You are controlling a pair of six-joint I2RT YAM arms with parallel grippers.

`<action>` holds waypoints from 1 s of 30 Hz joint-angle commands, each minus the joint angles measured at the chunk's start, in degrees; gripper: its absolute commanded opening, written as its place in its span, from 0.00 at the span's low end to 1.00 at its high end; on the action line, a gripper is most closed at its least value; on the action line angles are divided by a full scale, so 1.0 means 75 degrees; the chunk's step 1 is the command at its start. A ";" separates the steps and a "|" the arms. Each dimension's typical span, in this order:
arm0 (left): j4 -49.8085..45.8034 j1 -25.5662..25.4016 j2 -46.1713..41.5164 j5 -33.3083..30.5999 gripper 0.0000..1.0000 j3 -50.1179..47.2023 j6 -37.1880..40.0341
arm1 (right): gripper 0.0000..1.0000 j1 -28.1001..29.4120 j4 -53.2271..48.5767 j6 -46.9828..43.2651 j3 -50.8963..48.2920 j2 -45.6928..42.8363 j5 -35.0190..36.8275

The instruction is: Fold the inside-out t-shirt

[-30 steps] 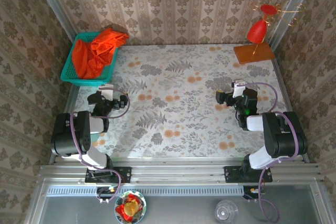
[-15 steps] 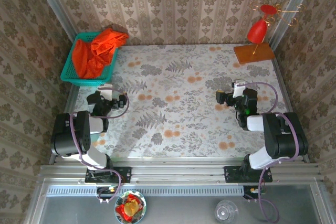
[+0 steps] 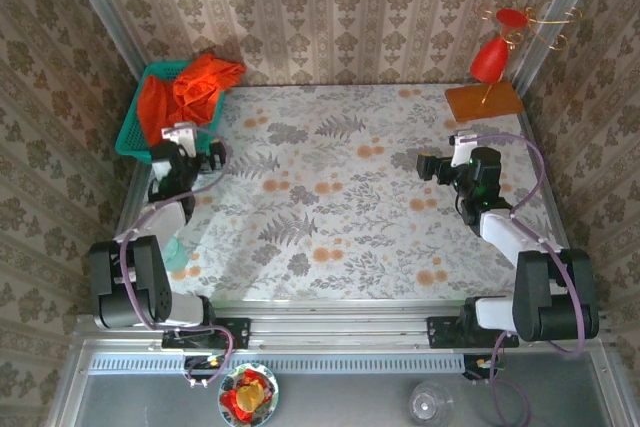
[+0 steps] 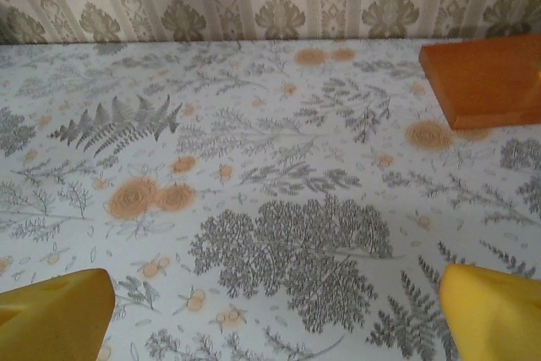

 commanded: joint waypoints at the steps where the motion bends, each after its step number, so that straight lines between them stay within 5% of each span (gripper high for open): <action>1: -0.1184 -0.0075 0.0317 -0.0045 1.00 0.0844 -0.0288 | 1.00 0.0053 -0.0658 0.0210 0.0138 -0.0259 -0.0060; 11: -0.2022 0.0184 0.2214 -0.0448 1.00 0.3329 -0.0281 | 1.00 0.0213 -0.1121 0.0225 -0.0013 -0.1061 -0.0015; 20: -0.4120 0.0930 0.4175 -0.0779 1.00 0.6129 -0.1740 | 1.00 0.0320 -0.1560 0.0319 -0.0091 -0.1692 0.0215; 30: -0.4986 0.1143 0.6109 0.0072 1.00 0.8895 -0.1911 | 1.00 0.0349 -0.1847 0.0539 -0.0198 -0.2265 0.0341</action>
